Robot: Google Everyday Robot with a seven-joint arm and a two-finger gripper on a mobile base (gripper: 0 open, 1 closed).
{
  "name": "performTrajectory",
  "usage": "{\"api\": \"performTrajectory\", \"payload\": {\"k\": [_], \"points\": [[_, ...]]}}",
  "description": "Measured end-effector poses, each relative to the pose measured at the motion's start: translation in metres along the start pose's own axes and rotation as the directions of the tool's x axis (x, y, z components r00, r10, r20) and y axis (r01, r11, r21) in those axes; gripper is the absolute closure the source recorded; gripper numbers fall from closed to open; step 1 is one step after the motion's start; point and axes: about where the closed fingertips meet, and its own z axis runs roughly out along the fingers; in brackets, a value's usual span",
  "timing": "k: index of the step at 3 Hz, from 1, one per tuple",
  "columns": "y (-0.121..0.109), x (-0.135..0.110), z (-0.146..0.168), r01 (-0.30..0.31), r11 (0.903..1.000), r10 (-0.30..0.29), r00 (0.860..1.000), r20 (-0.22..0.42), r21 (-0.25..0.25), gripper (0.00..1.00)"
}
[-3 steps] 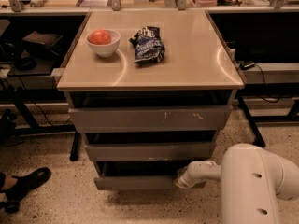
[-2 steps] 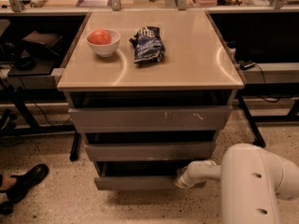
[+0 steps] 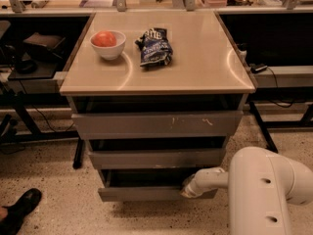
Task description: Open bottom drawer
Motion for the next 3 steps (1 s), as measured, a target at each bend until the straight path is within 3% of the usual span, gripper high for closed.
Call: {"api": "performTrajectory", "payload": {"k": [1, 3], "points": [[0.0245, 0.0095, -0.0047, -0.017, 0.9998, 0.017, 1.000, 0.020, -0.002, 1.00], [0.0290, 0.0072, -0.0050, 0.000, 1.0000, 0.001, 1.000, 0.017, -0.007, 1.00]]}}
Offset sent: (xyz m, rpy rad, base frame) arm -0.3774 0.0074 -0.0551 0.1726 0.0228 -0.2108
